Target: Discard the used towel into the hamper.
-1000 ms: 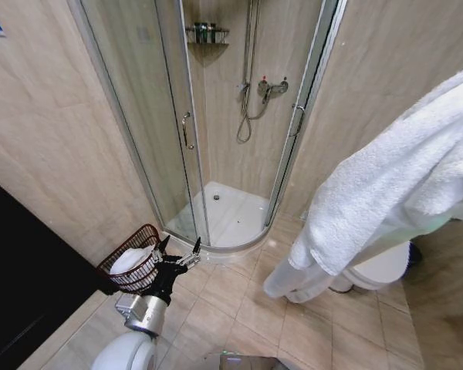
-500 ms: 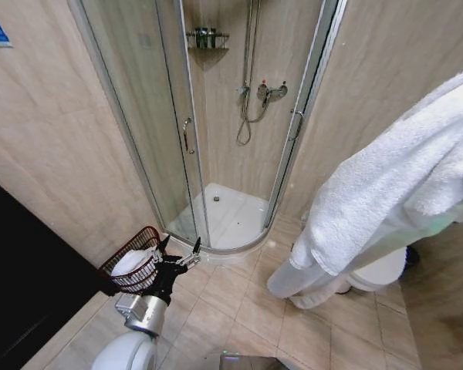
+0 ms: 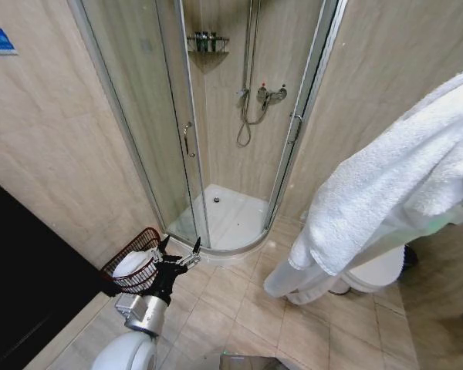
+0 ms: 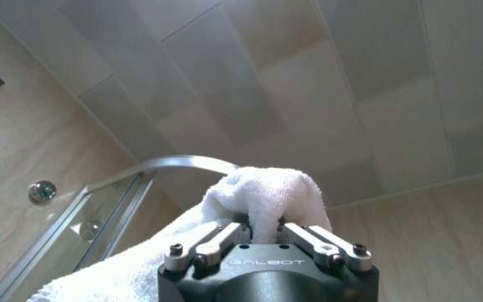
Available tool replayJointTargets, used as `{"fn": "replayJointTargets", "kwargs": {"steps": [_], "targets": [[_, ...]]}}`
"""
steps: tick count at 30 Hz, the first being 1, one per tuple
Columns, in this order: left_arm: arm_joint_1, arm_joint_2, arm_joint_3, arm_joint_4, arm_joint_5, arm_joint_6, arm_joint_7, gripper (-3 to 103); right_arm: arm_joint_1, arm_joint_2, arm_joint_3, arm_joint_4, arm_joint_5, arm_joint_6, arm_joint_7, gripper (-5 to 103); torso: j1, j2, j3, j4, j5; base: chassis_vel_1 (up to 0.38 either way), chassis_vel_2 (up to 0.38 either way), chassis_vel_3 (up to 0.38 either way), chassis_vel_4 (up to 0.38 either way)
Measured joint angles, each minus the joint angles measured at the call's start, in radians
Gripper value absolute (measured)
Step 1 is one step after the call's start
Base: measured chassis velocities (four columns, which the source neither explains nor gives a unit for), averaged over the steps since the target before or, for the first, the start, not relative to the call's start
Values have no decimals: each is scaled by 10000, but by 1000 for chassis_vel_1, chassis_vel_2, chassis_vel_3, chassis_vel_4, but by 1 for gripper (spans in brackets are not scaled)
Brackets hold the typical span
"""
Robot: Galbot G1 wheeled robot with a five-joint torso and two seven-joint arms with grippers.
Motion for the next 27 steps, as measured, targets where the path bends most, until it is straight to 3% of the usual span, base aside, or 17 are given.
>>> {"fn": "replayJointTargets", "kwargs": {"steps": [10,27], "targets": [[0,0,0,0,0,0,0,100,1,-3,-1,0,-7,12,-15,9,-9,-12,-7,0,0,0,0,0,0],[0,0,0,0,0,0,0,100,-48,72,32,0,-12,25,-29,9,361,802,431,0,0,0,0,0,0]]}}
